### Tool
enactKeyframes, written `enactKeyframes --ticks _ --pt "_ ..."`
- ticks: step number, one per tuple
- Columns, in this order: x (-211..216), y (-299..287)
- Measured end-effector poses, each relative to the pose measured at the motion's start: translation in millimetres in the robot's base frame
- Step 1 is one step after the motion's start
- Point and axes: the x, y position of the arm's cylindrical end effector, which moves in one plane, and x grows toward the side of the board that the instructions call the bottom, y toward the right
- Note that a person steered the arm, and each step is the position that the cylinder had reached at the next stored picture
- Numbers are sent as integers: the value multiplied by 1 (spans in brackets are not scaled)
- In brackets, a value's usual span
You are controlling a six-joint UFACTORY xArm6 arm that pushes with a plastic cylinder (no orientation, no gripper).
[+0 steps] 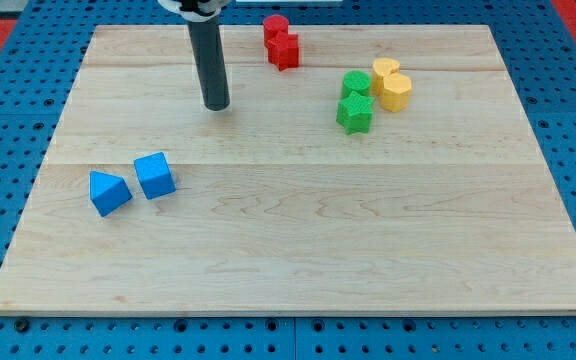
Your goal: Put the yellow heart at the top of the blue triangle
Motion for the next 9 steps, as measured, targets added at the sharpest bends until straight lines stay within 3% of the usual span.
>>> enactKeyframes --ticks 5,6,8,9 --pt "7 6" --pt "9 36" --pt "54 135" --pt "74 157"
